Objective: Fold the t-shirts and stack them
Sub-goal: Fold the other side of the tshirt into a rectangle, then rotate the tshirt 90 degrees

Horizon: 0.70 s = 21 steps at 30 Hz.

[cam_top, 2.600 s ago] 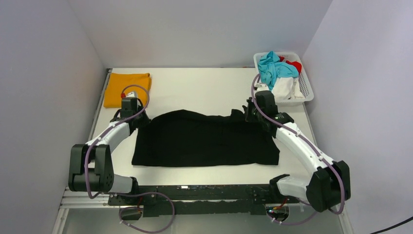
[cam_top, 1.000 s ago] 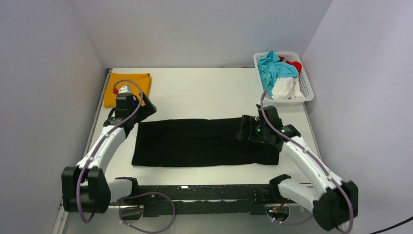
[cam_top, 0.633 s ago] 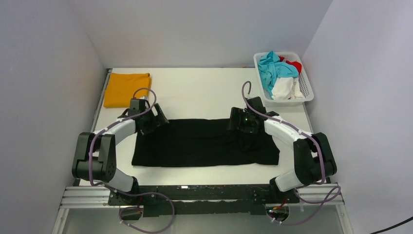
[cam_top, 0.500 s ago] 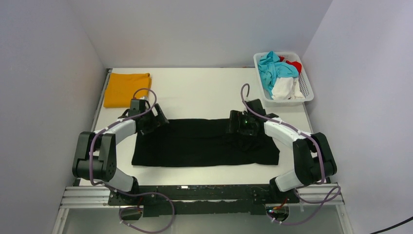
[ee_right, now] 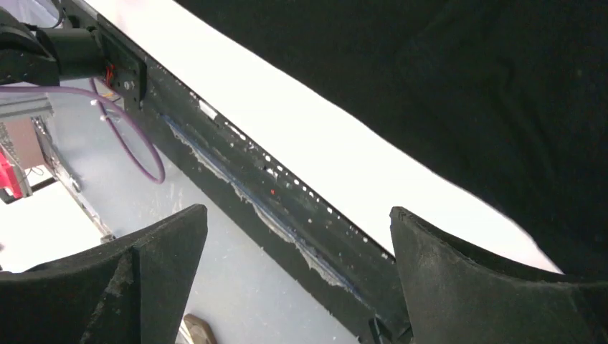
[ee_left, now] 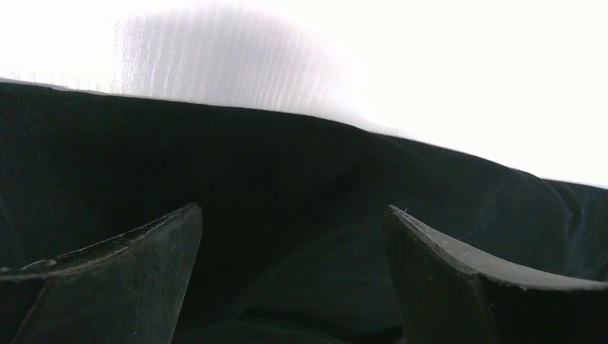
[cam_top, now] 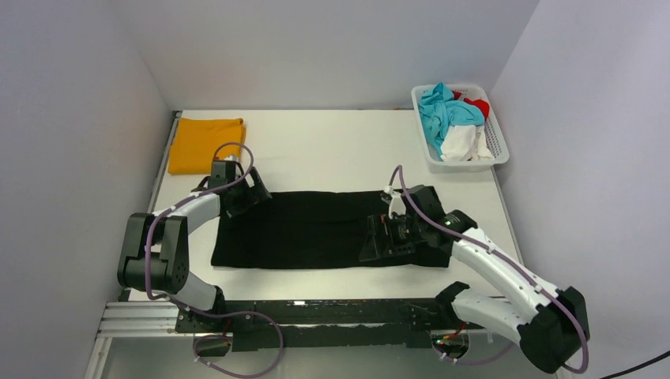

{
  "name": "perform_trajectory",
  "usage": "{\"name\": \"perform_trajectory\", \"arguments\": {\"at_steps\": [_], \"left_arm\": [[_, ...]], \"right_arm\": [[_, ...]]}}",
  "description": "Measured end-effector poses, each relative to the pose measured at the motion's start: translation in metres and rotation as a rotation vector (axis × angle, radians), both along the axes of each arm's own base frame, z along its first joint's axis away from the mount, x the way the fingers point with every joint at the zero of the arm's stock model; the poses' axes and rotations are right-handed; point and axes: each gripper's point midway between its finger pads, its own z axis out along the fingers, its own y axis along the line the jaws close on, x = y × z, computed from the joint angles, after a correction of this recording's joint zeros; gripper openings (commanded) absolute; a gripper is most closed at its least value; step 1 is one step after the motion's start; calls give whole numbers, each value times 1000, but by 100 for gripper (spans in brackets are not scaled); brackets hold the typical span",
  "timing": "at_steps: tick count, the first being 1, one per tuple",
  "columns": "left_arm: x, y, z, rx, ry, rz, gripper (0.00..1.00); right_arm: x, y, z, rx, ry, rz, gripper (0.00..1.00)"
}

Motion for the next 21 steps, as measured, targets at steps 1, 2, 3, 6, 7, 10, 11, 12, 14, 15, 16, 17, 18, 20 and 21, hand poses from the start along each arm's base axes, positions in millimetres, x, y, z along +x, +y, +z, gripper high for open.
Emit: {"name": "perform_trajectory", "arguments": {"at_steps": [1, 2, 3, 6, 7, 10, 11, 12, 14, 15, 16, 17, 18, 20, 21], "left_arm": [[0, 1, 0, 2, 0, 2, 99], [0, 1, 0, 3, -1, 3, 99], [0, 1, 0, 4, 0, 4, 99], [0, 2, 0, 4, 0, 6, 100], [0, 2, 0, 4, 0, 5, 100], [0, 2, 0, 4, -1, 6, 99], [0, 2, 0, 4, -1, 7, 99], [0, 2, 0, 4, -1, 7, 99], [0, 2, 0, 3, -1, 7, 100], [0, 2, 0, 3, -1, 7, 100], [0, 2, 0, 3, -1, 8, 99], [0, 2, 0, 3, -2, 8, 100], [0, 2, 0, 3, -2, 9, 100], [0, 2, -1, 1, -6, 11, 99], [0, 3, -1, 1, -7, 12, 100]], "right_arm": [[-6, -2, 3, 2, 4, 0, 100], [-9, -6, 5, -3, 4, -5, 100], [-10, -10, 5, -20, 2, -16, 100], [1, -24, 0, -109, -9, -98, 100], [11, -28, -2, -135, -16, -145, 100], [44, -42, -14, -177, 4, -320, 100], [56, -47, -21, -183, 17, -382, 100], [64, -51, -28, -188, 29, -425, 100], [79, -59, -48, -203, 67, -506, 100], [85, -61, -57, -214, 86, -530, 100], [89, -62, -64, -222, 101, -545, 100], [96, -61, -74, -229, 120, -560, 100], [100, -60, -82, -235, 138, -571, 100], [117, -54, -83, -219, 152, -596, 100], [128, -50, -83, -208, 150, -608, 100]]}}
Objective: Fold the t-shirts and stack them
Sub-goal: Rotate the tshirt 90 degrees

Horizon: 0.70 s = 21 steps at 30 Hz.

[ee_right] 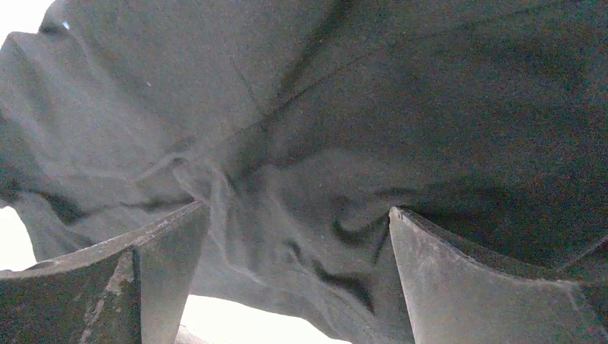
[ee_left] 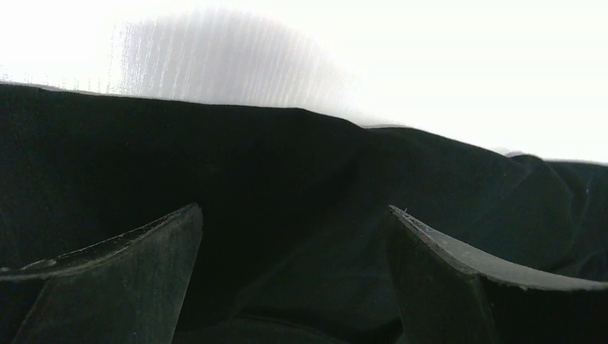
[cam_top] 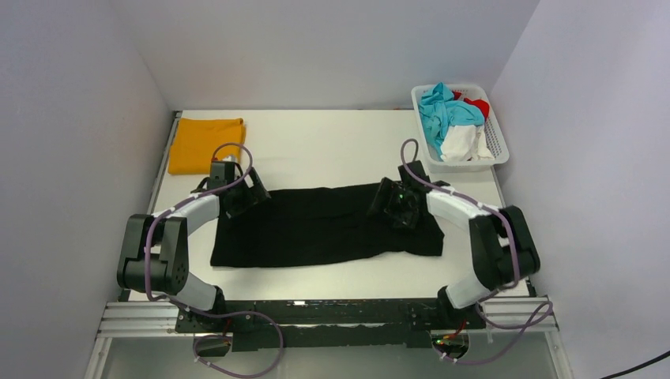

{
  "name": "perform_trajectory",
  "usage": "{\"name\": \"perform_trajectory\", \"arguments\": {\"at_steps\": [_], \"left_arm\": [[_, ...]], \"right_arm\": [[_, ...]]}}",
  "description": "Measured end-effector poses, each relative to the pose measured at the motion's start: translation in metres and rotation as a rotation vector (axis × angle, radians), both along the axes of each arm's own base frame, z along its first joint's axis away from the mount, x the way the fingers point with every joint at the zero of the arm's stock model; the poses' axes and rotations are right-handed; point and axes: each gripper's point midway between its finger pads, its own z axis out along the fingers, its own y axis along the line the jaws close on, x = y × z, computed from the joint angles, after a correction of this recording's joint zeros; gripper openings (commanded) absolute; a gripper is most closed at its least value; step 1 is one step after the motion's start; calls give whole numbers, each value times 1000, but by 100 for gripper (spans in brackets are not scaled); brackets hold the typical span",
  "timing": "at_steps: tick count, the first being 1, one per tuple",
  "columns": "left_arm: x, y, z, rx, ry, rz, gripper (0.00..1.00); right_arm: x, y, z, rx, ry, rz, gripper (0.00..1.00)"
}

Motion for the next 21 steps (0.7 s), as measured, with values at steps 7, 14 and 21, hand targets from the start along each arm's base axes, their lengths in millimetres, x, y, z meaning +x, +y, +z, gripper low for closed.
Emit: {"name": "perform_trajectory", "arguments": {"at_steps": [7, 14, 21], "left_arm": [[1, 1, 0, -1, 1, 16, 99], [-5, -19, 2, -43, 24, 18, 99], [-41, -79, 4, -186, 33, -41, 100]], "right_arm": [[92, 26, 3, 43, -49, -60, 100], [223, 49, 10, 118, -195, -71, 100], [314, 87, 19, 268, -318, 12, 100]]}}
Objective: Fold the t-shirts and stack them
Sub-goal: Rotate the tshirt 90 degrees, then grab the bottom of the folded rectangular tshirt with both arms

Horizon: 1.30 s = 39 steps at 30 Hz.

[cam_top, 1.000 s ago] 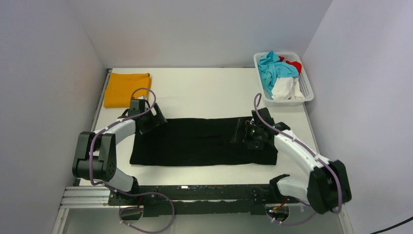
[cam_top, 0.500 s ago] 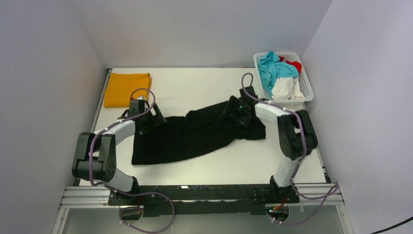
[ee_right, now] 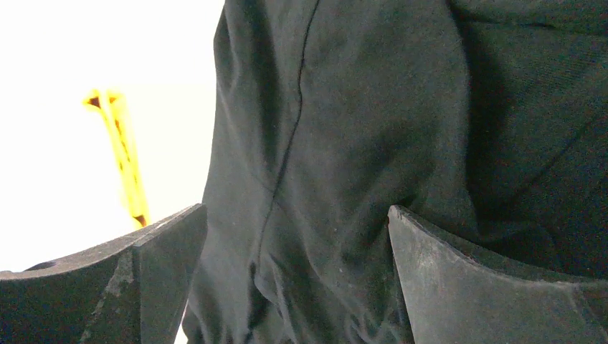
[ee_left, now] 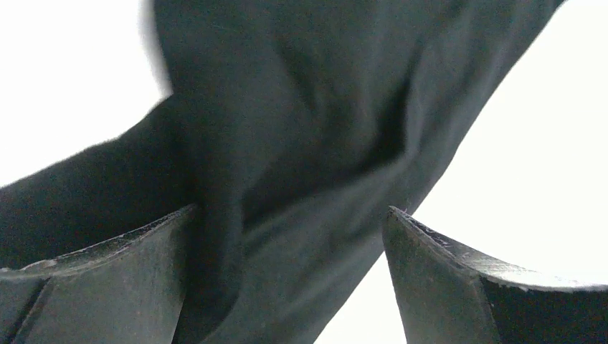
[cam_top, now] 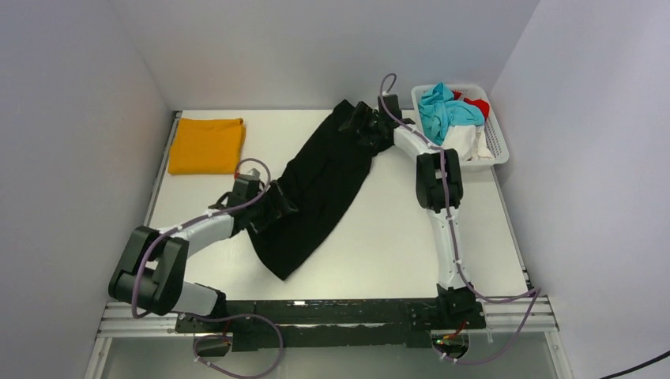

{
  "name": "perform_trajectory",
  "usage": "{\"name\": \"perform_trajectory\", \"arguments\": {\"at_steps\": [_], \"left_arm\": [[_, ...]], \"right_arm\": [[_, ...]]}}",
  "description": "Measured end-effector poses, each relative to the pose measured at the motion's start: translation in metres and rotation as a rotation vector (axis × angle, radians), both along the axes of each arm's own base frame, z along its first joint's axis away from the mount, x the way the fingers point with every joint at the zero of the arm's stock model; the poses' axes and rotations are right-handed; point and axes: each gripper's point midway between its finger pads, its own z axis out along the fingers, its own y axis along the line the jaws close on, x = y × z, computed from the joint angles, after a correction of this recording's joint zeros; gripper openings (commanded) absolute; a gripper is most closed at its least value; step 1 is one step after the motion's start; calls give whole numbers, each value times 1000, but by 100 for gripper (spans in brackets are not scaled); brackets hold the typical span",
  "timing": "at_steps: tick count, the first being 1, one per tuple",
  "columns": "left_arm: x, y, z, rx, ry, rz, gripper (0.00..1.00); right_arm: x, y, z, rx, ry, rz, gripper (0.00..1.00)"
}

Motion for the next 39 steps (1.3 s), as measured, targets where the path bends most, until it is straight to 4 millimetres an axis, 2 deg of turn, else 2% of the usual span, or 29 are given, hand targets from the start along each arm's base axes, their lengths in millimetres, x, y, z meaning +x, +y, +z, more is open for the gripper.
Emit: {"name": "perform_trajectory", "arguments": {"at_steps": [7, 9, 12, 18, 22, 26, 28, 30, 33, 36, 37, 39], "left_arm": [[-59, -95, 5, -151, 61, -234, 99], [-72, -112, 5, -167, 76, -283, 99], [-86, -129, 6, -172, 83, -339, 99], [-107, -142, 7, -137, 83, -398, 100], [-131, -141, 9, -61, 87, -430, 99], [-151, -134, 25, -8, 41, -444, 99], [-154, -127, 35, 3, 14, -430, 99], [-155, -118, 46, 3, -24, -409, 99], [-157, -100, 49, 7, -65, -378, 99], [-164, -82, 31, 55, -43, -362, 99], [-166, -76, 23, 77, -27, -357, 99], [-171, -66, 9, 106, 6, -350, 96]], "right_arm": [[45, 39, 7, 162, -80, 41, 100], [53, 49, 8, 198, -104, 32, 100], [58, 52, 9, 221, -113, 9, 100], [62, 50, 12, 201, -127, -4, 100], [62, 47, 13, 161, -138, -3, 100], [57, 35, 21, 79, -146, -2, 100], [50, 25, 32, 26, -150, 2, 100], [38, 13, 52, -39, -162, 4, 100], [6, -6, 91, -117, -192, 10, 100], [-55, -30, 123, -174, -193, 13, 100], [-75, -35, 128, -181, -193, 13, 100], [-131, -46, 125, -198, -170, 20, 100]]}}
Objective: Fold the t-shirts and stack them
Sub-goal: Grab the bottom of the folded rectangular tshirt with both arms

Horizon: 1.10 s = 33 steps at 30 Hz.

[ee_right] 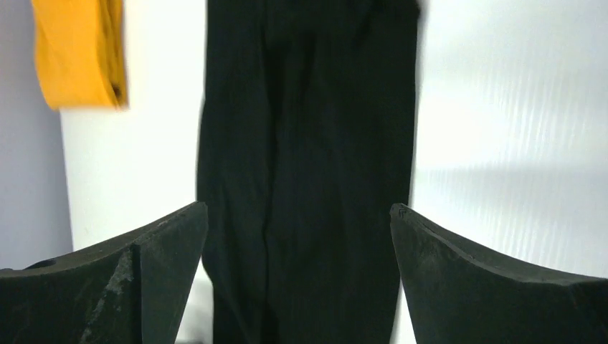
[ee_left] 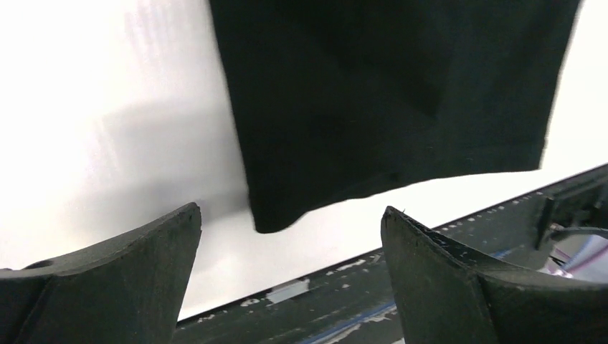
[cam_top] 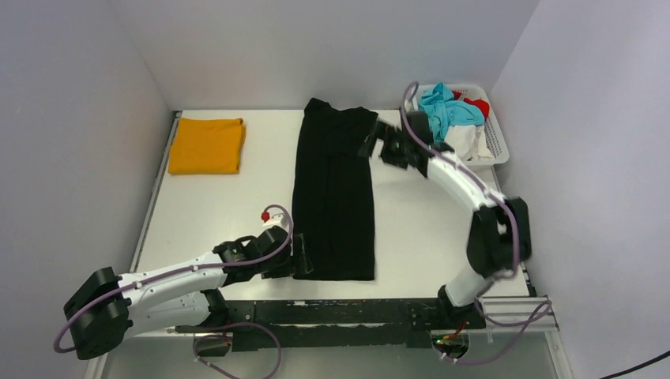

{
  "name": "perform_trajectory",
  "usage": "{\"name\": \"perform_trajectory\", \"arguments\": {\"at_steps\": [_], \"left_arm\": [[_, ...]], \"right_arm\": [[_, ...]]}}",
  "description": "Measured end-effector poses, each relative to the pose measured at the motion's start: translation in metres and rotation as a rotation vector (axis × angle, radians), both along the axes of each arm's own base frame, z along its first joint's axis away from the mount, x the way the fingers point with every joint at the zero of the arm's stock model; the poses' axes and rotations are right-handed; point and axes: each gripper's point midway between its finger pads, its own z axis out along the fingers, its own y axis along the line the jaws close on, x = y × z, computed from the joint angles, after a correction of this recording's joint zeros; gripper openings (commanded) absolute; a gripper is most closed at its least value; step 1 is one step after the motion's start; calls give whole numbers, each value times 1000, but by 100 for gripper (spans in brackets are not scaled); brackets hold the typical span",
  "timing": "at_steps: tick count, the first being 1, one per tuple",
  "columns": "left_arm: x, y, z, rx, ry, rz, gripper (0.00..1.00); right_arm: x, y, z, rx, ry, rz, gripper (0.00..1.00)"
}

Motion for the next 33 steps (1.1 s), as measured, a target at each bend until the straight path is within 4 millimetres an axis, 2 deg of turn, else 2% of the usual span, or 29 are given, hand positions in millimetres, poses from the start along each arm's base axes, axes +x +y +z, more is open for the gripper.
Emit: {"name": "perform_trajectory", "arguments": {"at_steps": [2, 5, 8, 10, 13, 17, 22, 27, 29, 33], "left_arm": [[-3, 8, -11, 21, 22, 12, 89], [-1, 7, -15, -7, 28, 35, 74], [2, 5, -18, -35, 37, 45, 58], [2, 7, -22, -24, 51, 45, 48], [0, 8, -25, -15, 67, 40, 34], [-4, 9, -30, -2, 88, 23, 2], [-6, 6, -32, 11, 112, 5, 0], [-7, 1, -32, -1, 124, -9, 0], [-7, 0, -33, -3, 125, -11, 0], [-8, 1, -32, -2, 125, -11, 0]], "right_arm": [[-59, -3, -17, -16, 41, 23, 100], [-122, 1, -51, -38, 122, 68, 100], [-172, 4, -84, -54, 210, 113, 100], [-194, 0, -97, -60, 254, 119, 100], [-212, -6, -101, -60, 276, 116, 100], [-231, -9, -100, -35, 280, 129, 99], [-275, -10, -120, -20, 404, 187, 98], [-318, -8, -139, 4, 514, 238, 81], [-325, -7, -143, 27, 541, 230, 73], [-328, -3, -146, 72, 551, 218, 57]]}}
